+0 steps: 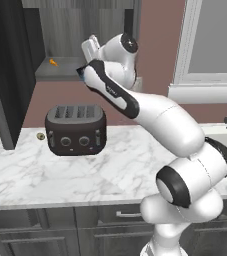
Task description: Pick the bar and yogurt from the counter and place them in the cabinets closest to them.
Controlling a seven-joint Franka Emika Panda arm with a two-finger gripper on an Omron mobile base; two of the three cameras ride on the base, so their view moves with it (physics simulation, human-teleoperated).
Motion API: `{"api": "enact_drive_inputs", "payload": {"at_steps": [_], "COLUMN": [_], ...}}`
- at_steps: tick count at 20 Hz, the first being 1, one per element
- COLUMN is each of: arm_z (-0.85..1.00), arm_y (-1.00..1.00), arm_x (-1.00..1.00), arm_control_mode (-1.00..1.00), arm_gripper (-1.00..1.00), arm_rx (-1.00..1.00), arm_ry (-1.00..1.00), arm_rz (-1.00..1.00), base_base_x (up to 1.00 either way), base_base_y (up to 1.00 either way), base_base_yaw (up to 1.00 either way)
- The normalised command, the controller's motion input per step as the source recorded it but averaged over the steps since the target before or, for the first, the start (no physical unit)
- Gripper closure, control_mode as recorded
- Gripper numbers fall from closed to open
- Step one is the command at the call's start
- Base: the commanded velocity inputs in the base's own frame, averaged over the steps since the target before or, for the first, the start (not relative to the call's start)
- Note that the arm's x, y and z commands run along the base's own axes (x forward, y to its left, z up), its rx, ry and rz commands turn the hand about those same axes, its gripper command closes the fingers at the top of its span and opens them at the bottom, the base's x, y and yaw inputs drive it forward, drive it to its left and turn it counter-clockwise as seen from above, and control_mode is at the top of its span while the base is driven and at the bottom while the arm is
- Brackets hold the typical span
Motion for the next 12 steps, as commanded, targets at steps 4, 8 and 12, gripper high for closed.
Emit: {"api": "enact_drive_inputs", "payload": {"at_steps": [4,8,12], "arm_z": [0.0,0.01,0.19], "arm_y": [0.04,0.04,0.0], "arm_x": [0.3,0.24,0.16], "arm_control_mode": [-1.0,-1.0,-1.0], "arm_gripper": [1.0,1.0,1.0], "arm_rx": [0.0,0.0,0.0], "arm_ry": [-0.2,-0.2,-0.09], "arm_rz": [-0.1,-0.11,-0.1], "base_base_x": [0.0,0.0,0.0], "base_base_y": [0.0,0.0,0.0], "base_base_yaw": [0.0,0.0,0.0]}}
